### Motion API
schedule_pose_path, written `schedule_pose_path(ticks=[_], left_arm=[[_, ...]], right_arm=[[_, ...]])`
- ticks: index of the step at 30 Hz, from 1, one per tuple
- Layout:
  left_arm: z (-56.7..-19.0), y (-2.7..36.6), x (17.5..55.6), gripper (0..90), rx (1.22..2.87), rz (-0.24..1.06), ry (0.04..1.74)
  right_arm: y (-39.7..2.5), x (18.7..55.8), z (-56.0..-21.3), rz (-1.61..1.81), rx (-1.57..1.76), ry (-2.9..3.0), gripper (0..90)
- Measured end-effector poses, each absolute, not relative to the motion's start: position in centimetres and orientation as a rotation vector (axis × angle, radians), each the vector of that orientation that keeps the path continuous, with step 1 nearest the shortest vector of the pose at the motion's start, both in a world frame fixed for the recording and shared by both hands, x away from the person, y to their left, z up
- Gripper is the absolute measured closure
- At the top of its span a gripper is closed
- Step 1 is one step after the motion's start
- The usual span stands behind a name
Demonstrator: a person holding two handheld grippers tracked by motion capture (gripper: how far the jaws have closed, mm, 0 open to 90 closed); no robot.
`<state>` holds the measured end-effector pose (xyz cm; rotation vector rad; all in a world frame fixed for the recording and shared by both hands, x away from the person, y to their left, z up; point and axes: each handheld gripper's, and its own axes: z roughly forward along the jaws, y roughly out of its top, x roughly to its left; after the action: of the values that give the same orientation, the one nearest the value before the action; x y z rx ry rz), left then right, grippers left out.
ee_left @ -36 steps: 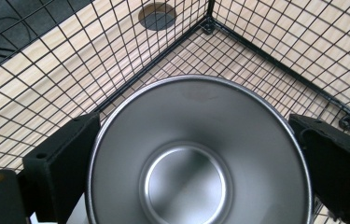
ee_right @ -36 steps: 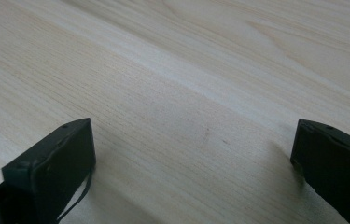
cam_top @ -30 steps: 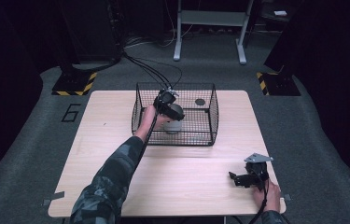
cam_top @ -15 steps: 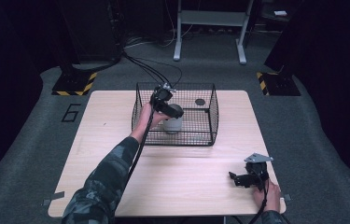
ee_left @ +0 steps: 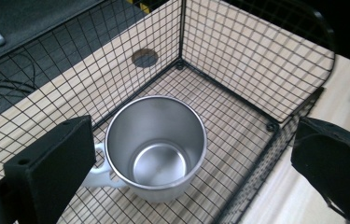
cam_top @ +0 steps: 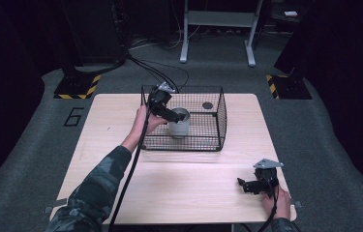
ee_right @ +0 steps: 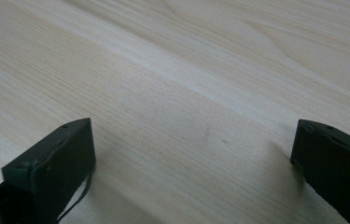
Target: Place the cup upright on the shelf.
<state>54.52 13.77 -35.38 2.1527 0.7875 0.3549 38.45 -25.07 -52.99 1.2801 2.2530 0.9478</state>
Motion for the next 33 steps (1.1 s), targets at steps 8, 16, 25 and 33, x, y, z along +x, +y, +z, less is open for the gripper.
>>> schedule_pose_path(ticks=[8, 16, 25, 33], left_arm=[[-34.2, 15.3, 51.2, 0.0, 2.14, 0.361, 0.743], [-33.3, 17.7, 47.3, 0.0, 2.155, 0.41, 0.674], [-34.9, 21.2, 43.1, 0.0, 2.141, 0.454, 0.696], [-38.7, 24.2, 39.5, 0.0, 2.165, 0.548, 0.763]], right_arm=[[-25.1, 38.5, -53.0, 0.95, 1.28, 2.252, 0.0], [-25.1, 38.5, -53.0, 0.947, 1.277, 2.254, 0.0], [-25.1, 38.5, -53.0, 0.948, 1.279, 2.254, 0.0], [-25.1, 38.5, -53.0, 0.95, 1.274, 2.252, 0.0]])
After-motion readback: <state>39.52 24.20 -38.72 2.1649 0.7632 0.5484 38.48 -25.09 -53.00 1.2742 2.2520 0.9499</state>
